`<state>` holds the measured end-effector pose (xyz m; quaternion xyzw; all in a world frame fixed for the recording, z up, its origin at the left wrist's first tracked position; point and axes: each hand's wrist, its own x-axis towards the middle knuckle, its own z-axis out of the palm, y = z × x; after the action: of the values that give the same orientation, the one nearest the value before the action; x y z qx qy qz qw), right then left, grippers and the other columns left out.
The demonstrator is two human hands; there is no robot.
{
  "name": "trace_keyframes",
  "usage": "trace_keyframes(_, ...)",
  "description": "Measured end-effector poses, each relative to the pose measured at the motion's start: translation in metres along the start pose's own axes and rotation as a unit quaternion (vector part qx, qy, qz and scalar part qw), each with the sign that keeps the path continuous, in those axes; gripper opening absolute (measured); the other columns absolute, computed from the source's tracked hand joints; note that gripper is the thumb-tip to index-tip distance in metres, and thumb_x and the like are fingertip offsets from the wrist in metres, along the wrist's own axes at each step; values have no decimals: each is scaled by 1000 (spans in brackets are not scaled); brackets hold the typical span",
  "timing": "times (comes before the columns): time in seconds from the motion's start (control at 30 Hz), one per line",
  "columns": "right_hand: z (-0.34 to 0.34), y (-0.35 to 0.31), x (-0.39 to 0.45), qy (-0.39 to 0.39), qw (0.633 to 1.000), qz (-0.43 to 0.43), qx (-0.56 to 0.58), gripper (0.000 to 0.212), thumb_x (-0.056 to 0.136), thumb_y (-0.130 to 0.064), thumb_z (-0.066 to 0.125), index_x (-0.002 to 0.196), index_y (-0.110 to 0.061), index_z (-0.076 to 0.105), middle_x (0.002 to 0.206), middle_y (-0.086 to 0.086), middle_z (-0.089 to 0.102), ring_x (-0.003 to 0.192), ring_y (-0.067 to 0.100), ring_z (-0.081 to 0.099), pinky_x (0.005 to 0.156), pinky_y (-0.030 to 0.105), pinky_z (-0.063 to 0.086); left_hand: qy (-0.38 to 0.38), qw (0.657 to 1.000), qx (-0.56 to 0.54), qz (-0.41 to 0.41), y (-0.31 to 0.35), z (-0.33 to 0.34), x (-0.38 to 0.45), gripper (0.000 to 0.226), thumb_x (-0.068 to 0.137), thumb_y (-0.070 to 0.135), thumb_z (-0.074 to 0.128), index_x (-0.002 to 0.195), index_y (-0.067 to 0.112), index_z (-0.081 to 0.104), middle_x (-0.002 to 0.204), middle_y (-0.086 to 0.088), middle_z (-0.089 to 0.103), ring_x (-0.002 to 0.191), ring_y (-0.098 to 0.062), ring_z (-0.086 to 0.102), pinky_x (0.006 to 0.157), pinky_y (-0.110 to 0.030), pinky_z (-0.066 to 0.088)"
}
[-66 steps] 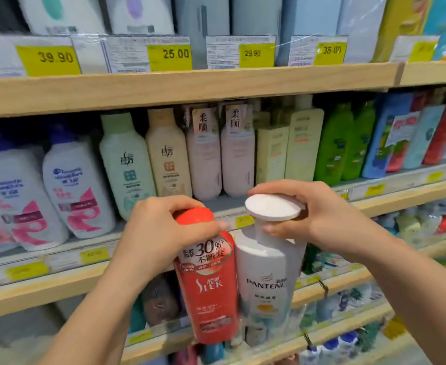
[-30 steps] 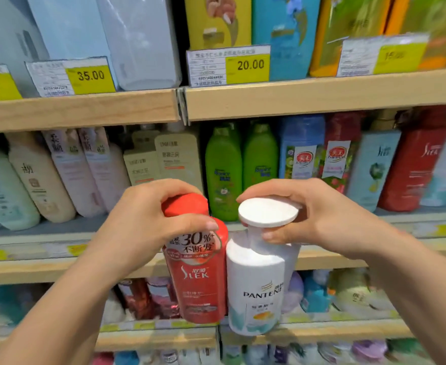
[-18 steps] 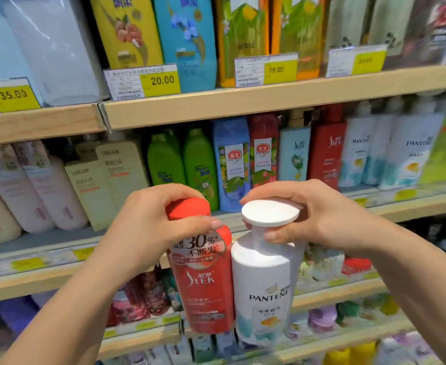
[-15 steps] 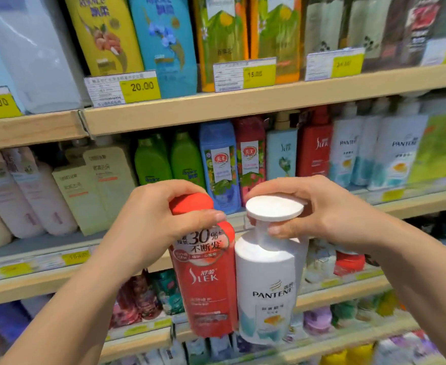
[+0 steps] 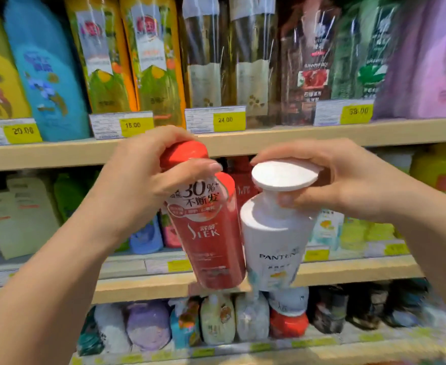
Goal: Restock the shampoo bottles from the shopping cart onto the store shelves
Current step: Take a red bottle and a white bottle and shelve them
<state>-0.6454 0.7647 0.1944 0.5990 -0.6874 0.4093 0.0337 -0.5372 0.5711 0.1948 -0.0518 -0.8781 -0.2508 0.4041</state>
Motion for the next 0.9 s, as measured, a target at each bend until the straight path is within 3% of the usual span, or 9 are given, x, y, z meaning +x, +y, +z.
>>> trace_keyframes(0.17,-41,13,-9,4,997,-59,-42,33,59,-30,70,87,-43,60,91,-43,59,89,-22,53,76,-3,38,17,999,31,30,26,29,35,25,59,53,59,74,36,49,74,22,50,69,21,48,61,1,37)
trace_keyframes(0.3,-49,34,-14,29,993,-74,-82,40,66,-14,66,97,-38,62,92,-42,58,94,-26,48,80,-3,37,36,997,41,55,25,52,50,32,65,48,58,85,26,47,78,24,45,74,24,45,65,2,35)
trace_keyframes(0.37,-49,47,-15,38,990,-78,-108,47,66,-9,64,104,-37,60,102,-35,53,96,-27,46,85,-3,35,43,996,43,70,18,65,51,32,68,47,58,87,24,47,79,23,43,77,22,44,68,2,34)
trace_keyframes(0.53,-42,78,-15,25,993,-32,-113,51,70,-12,62,113,-36,49,99,-39,53,98,-25,46,83,-1,34,61,989,68,117,-10,102,42,44,74,55,49,96,17,51,86,7,45,78,-8,40,79,0,26)
trace_keyframes(0.7,-34,101,-13,13,997,15,-73,42,71,-11,65,98,-42,59,98,-37,57,99,-22,48,83,-1,35,33,995,40,90,-34,124,36,47,77,66,34,96,25,45,87,11,45,82,-7,40,81,2,25)
trace_keyframes(0.77,-32,110,-12,12,998,38,-39,48,74,-2,69,95,-43,54,103,-32,54,98,-24,47,82,-1,36,25,996,31,79,-40,129,38,50,75,69,33,96,26,46,84,19,40,81,-6,39,80,2,25)
trace_keyframes(0.9,-30,124,-4,27,996,82,2,51,74,6,67,94,-39,53,103,-25,56,92,-25,49,77,-3,37,8,998,28,63,-51,135,44,62,67,63,49,94,8,59,82,14,44,81,-7,42,77,3,26)
